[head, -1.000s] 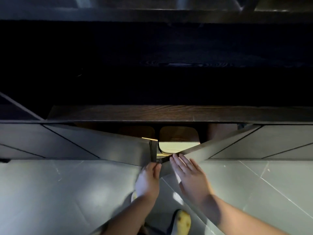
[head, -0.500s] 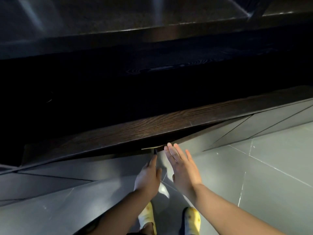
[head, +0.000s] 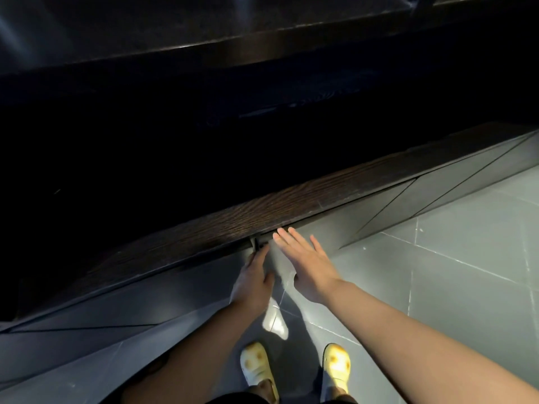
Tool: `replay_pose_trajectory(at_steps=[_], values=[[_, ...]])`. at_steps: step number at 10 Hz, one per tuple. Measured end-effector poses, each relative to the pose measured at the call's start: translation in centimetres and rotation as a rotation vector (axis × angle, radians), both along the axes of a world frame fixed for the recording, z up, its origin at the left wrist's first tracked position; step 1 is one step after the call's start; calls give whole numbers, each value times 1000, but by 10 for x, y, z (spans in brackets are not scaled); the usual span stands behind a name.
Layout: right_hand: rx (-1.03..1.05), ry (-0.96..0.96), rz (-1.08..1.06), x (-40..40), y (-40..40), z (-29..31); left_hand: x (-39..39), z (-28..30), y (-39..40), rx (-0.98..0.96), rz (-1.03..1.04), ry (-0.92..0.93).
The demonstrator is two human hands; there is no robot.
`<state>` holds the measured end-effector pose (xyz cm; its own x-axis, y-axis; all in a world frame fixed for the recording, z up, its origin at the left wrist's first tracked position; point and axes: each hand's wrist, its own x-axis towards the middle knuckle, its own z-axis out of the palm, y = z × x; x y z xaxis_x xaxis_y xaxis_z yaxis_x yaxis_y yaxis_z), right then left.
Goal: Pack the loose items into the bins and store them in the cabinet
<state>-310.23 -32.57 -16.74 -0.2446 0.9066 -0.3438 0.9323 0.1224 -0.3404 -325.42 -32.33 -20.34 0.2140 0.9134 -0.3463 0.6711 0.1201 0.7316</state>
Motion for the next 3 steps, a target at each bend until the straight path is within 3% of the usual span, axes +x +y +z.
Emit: replay_pose_trajectory(at_steps=[1, 3], values=[[1, 16, 2, 1, -4, 3, -1, 3, -2, 4, -34, -6], [136, 172, -343, 13, -23, -1, 5, 6, 2, 94, -96, 8]])
